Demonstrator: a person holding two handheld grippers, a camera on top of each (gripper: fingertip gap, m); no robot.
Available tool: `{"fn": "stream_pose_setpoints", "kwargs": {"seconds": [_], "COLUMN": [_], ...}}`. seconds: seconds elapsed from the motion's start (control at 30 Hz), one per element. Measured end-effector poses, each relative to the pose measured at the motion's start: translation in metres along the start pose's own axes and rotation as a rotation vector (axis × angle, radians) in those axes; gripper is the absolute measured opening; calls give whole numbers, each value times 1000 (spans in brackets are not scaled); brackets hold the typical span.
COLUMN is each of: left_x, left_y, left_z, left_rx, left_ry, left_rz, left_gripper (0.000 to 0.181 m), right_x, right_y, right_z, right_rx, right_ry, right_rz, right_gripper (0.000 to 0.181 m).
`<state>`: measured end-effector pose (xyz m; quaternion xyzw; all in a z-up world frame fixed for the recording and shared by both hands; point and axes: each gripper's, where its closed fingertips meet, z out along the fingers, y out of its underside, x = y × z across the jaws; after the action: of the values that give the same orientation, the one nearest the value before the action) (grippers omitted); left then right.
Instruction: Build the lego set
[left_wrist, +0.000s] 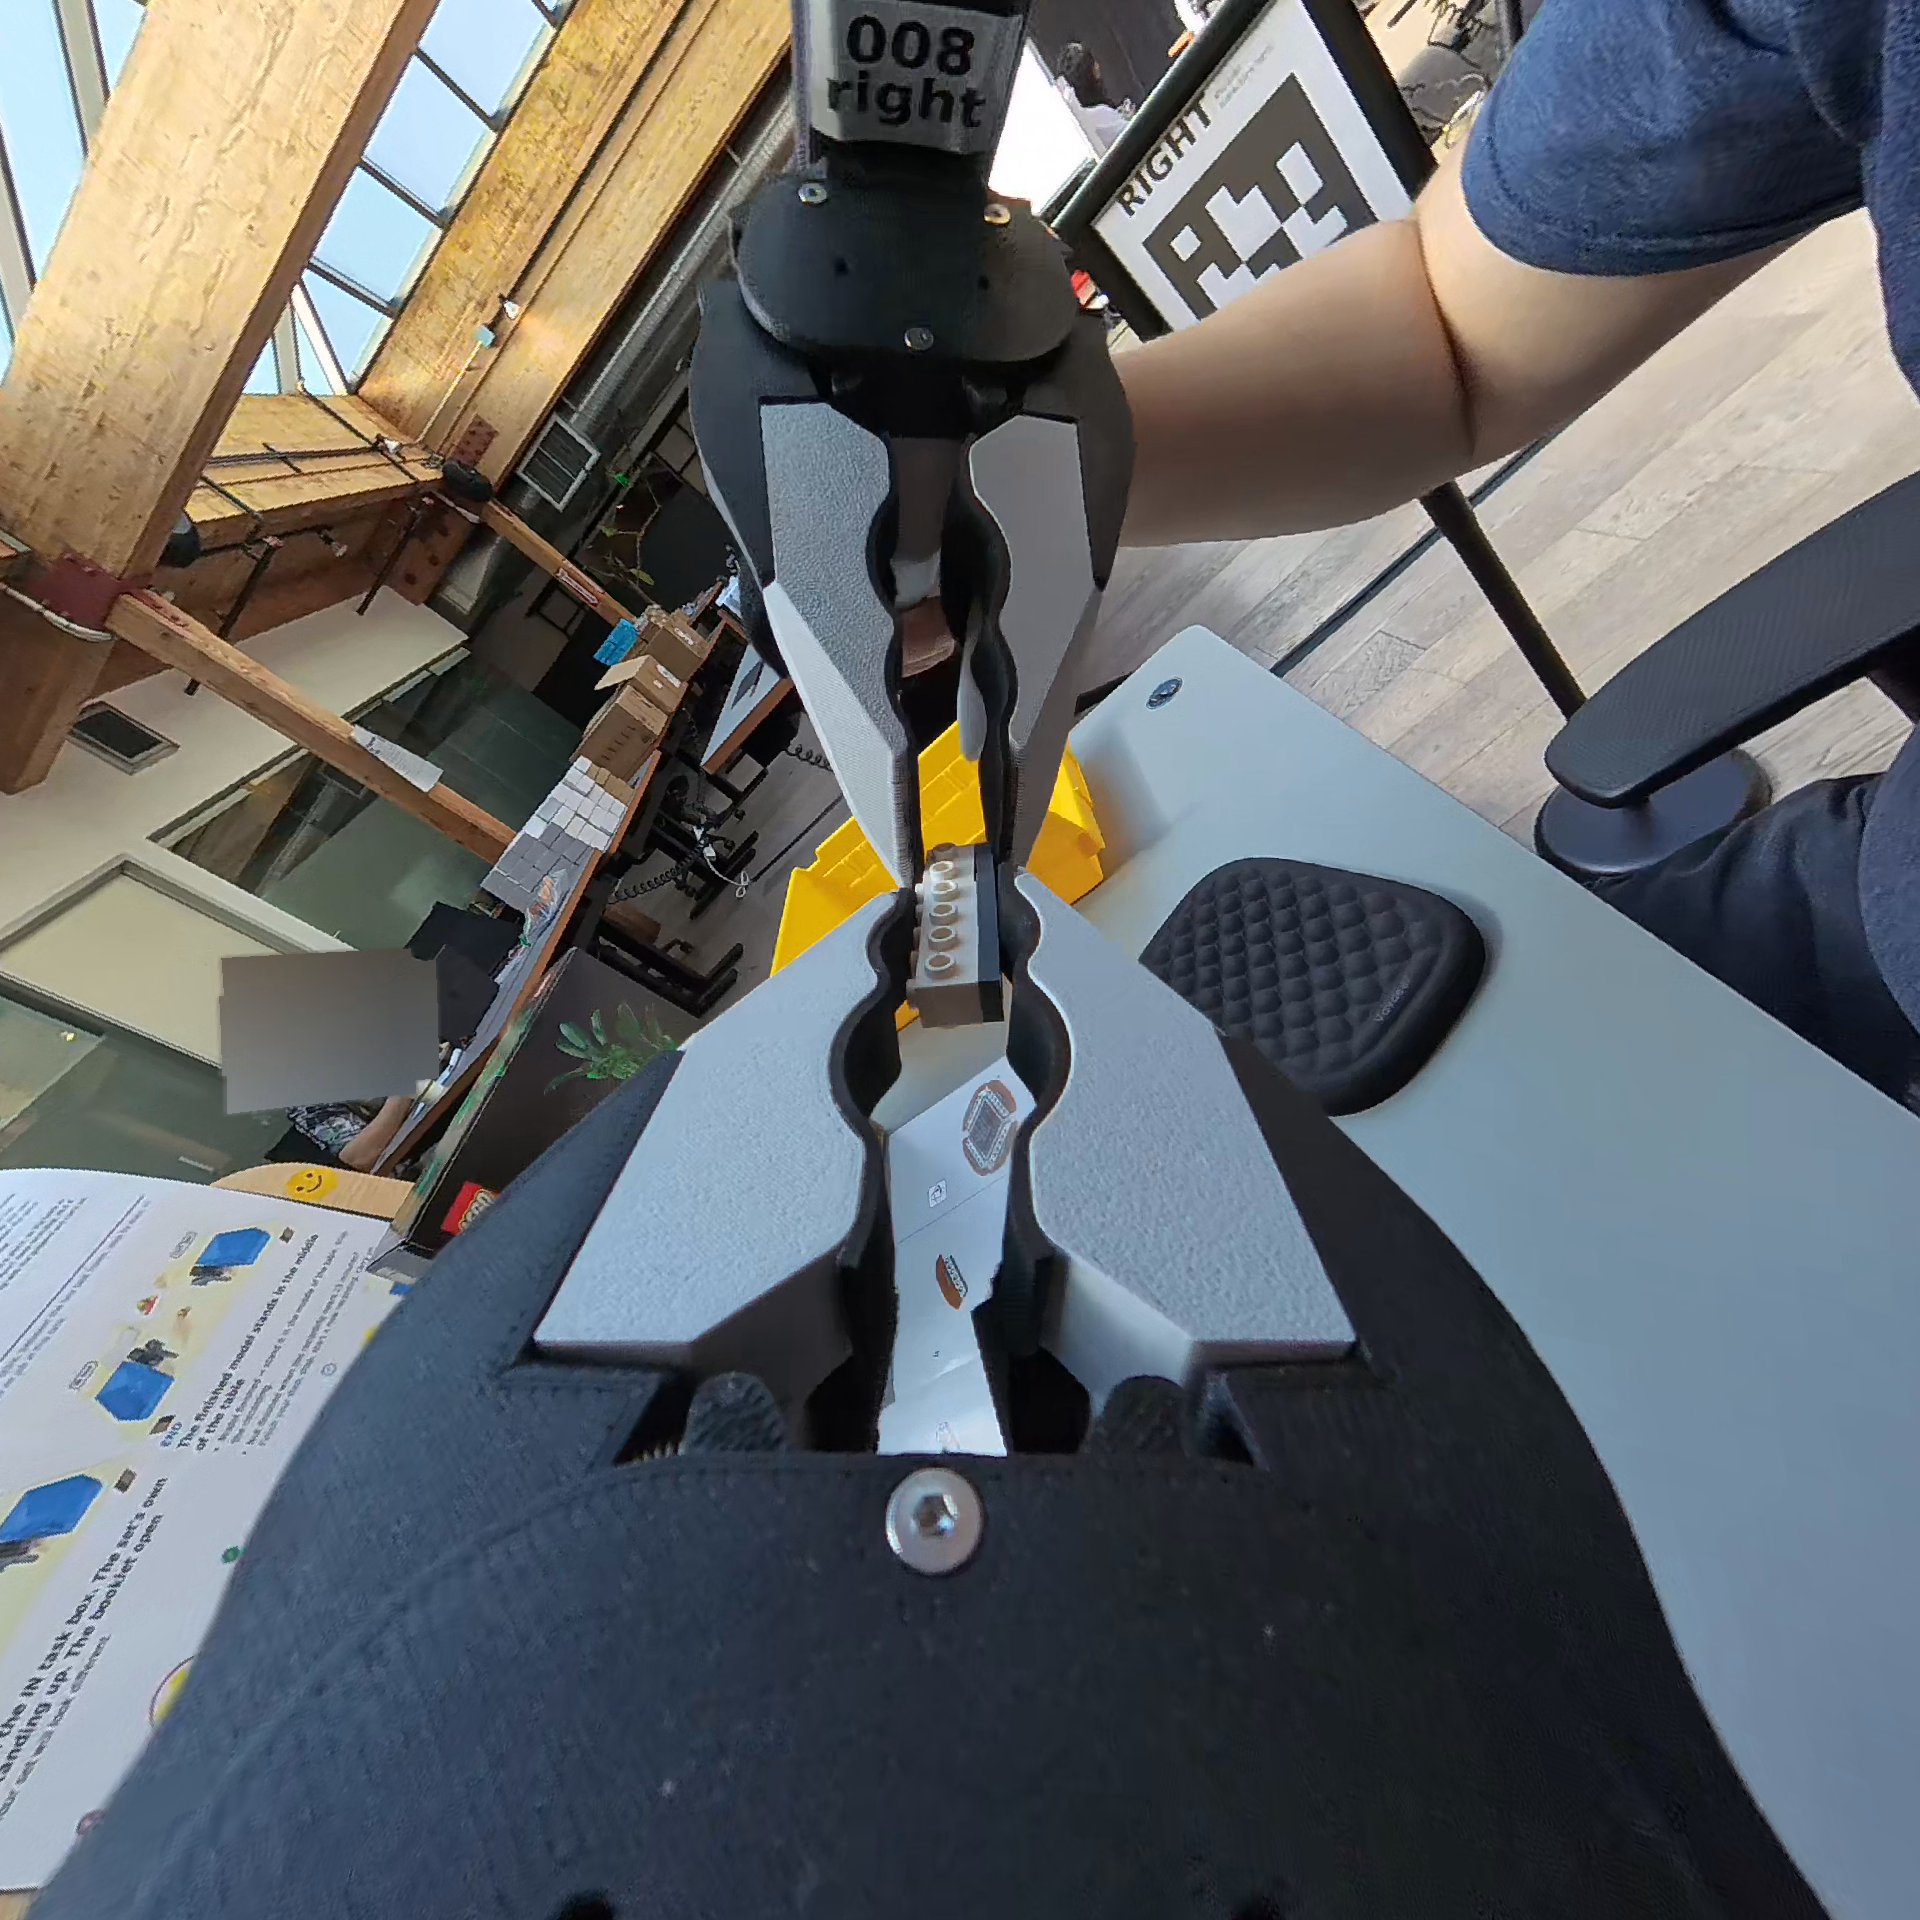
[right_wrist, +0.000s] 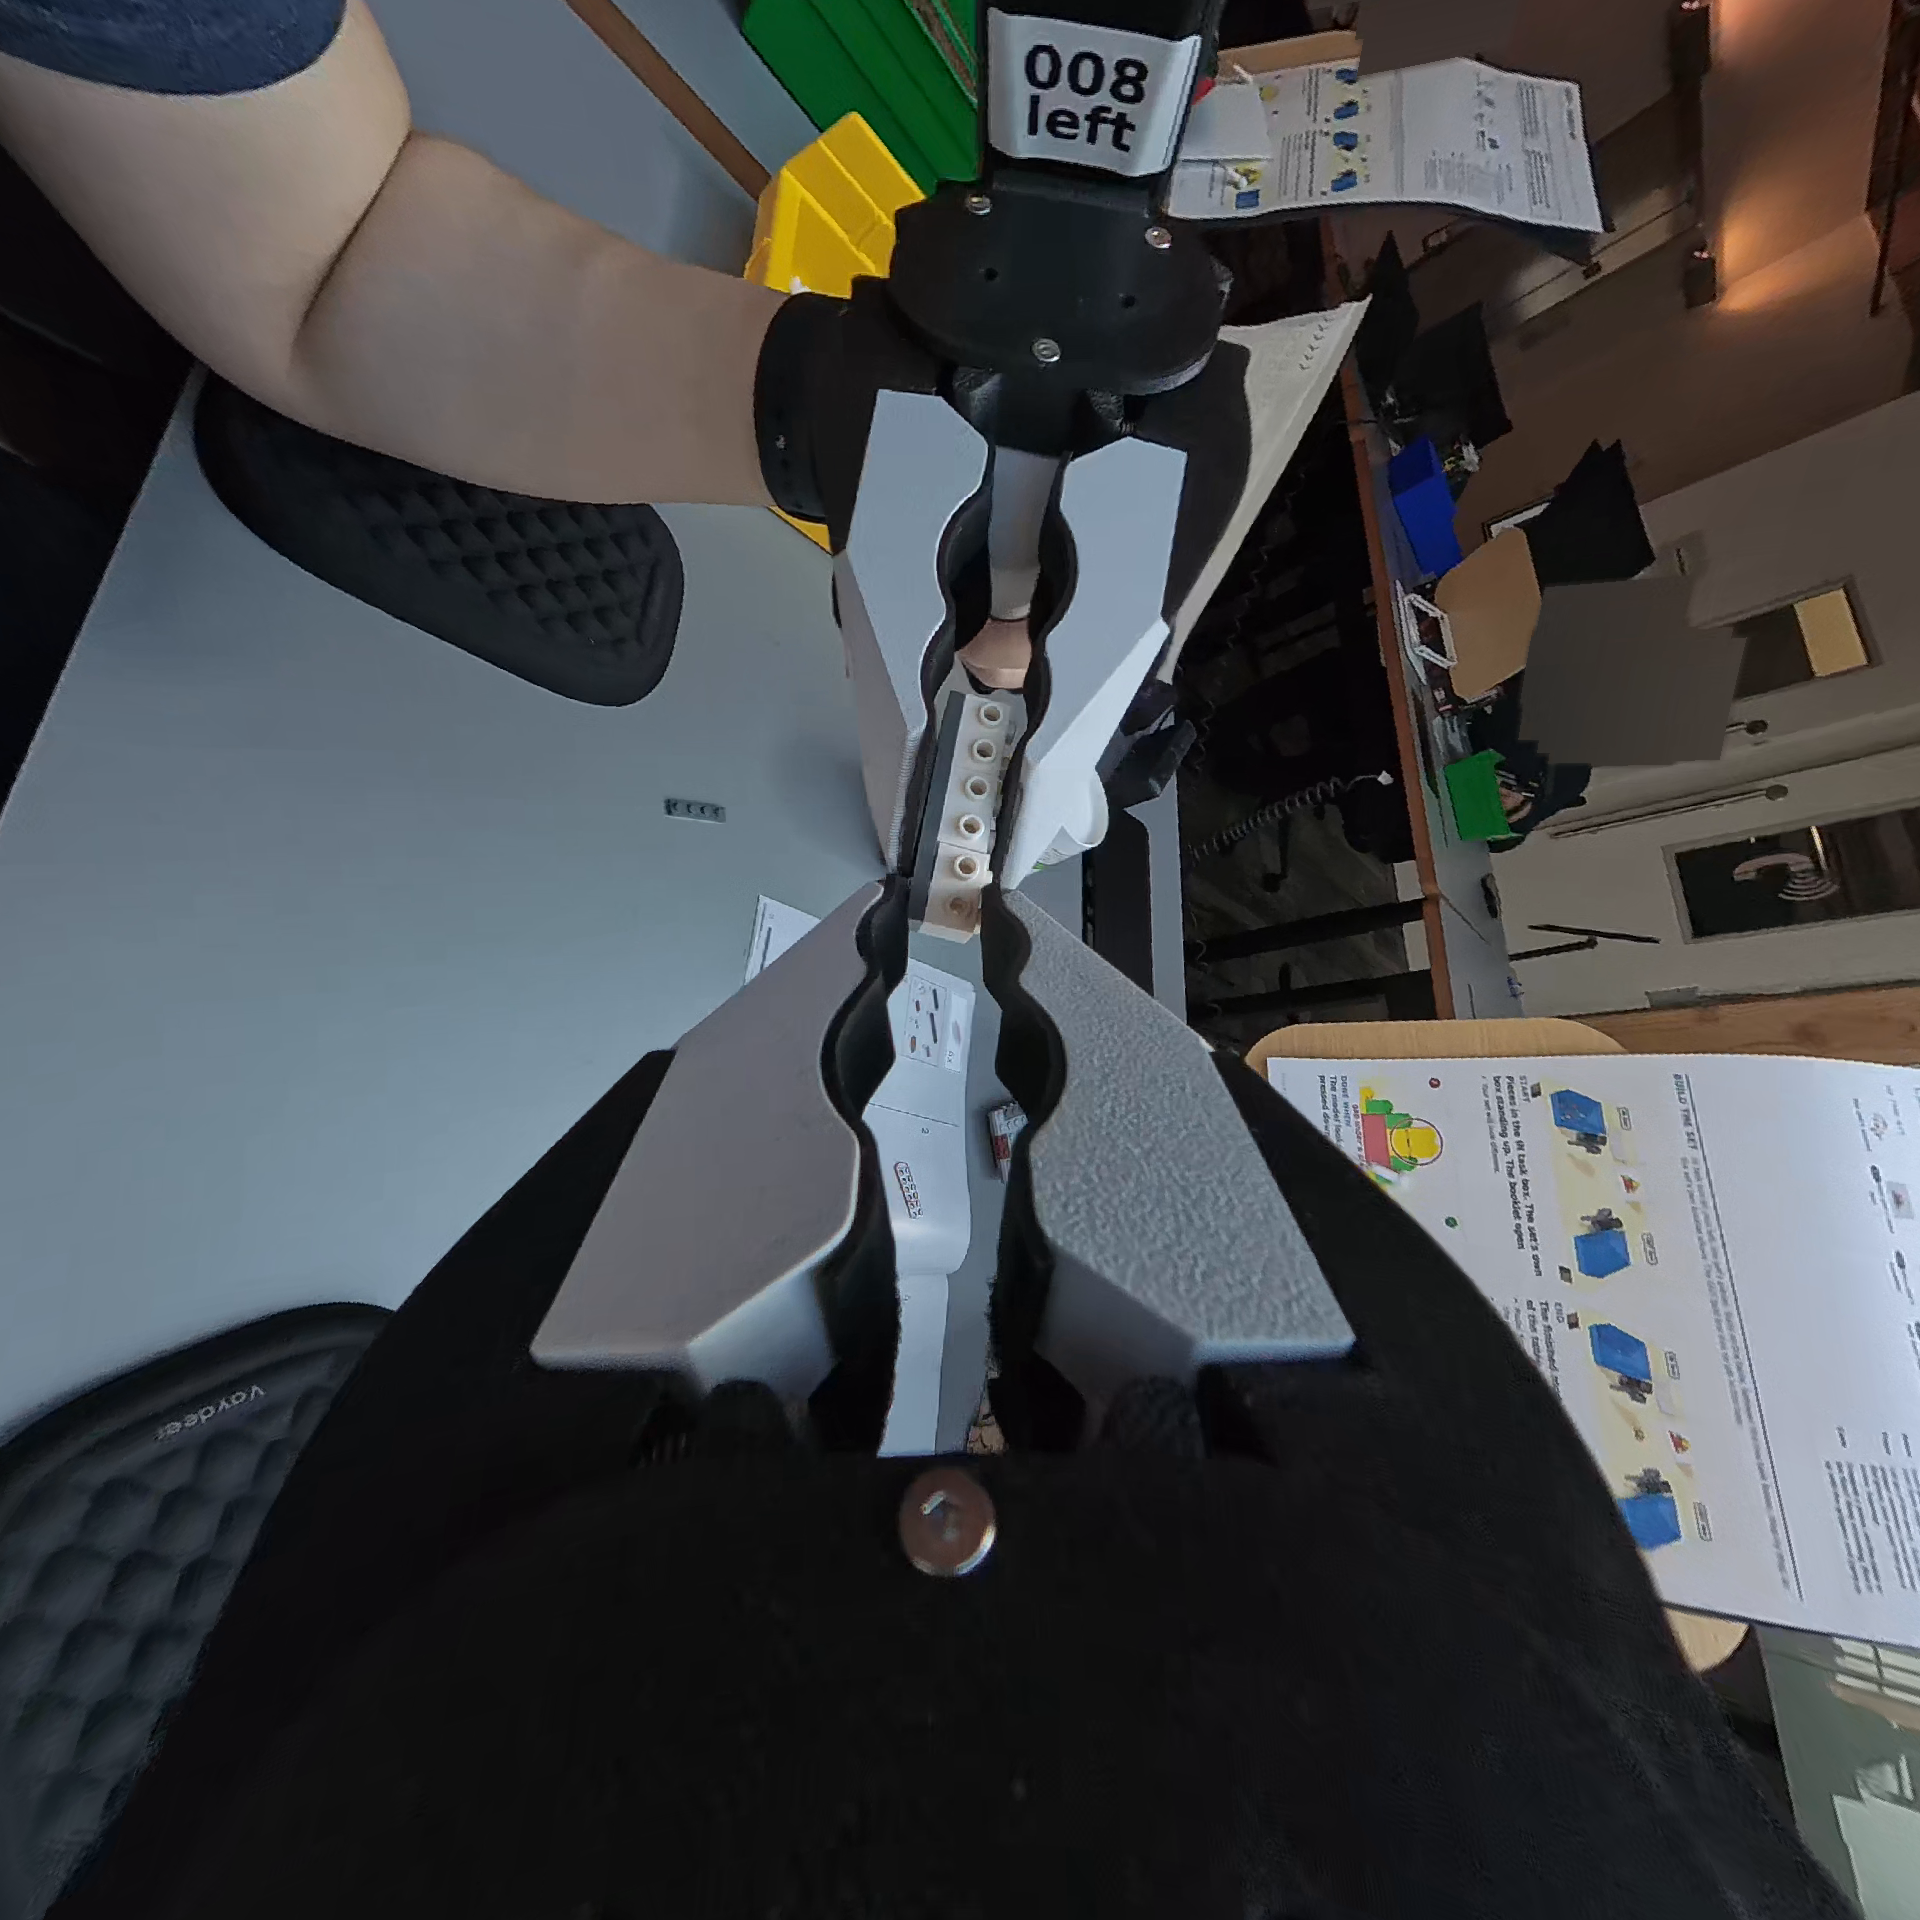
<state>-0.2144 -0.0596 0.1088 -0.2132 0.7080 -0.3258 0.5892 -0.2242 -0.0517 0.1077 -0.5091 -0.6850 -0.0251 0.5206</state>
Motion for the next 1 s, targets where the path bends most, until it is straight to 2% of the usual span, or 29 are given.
{"fn": "stream_pose_setpoints", "kwargs": {"seconds": [0.23, 0.33, 0.4, 0.47, 0.53, 0.63, 0.73, 0.83, 1.0], "left_x": [1, -1, -8, -16, -17, -18, -18, -14, -11], "left_y": [-7, 1, 8, 5, 0, 3, 2, -3, -5], "left_z": [-3, -3, -6, -13, -17, -14, -11, -10, -8], "left_rx": [60, 26, -25, -8, 24, -27, -56, -38, -9], "left_ry": [17, 2, -38, -68, -69, -111, -150, -128, -108], "left_rz": [-34, -54, -82, -129, -131, -50, 67, 64, 51], "left_gripper": [13, 15, 26, 32, 30, 22, 14, 13, 12], "right_x": [1, 5, 11, 13, 15, 18, 17, 16, 17], "right_y": [-7, 0, 4, 2, 0, 2, 5, 3, -2], "right_z": [-2, 1, -1, -6, -10, -13, -14, -16, -11], "right_rx": [19, -18, -40, -35, -36, -69, -97, -79, -94], "right_ry": [-18, 52, 121, 167, 197, 218, 201, 169, 172], "right_rz": [-28, -12, -27, -30, -13, 5, 31, 88, 63], "right_gripper": [12, 13, 14, 13, 13, 13, 13, 14, 32]}}
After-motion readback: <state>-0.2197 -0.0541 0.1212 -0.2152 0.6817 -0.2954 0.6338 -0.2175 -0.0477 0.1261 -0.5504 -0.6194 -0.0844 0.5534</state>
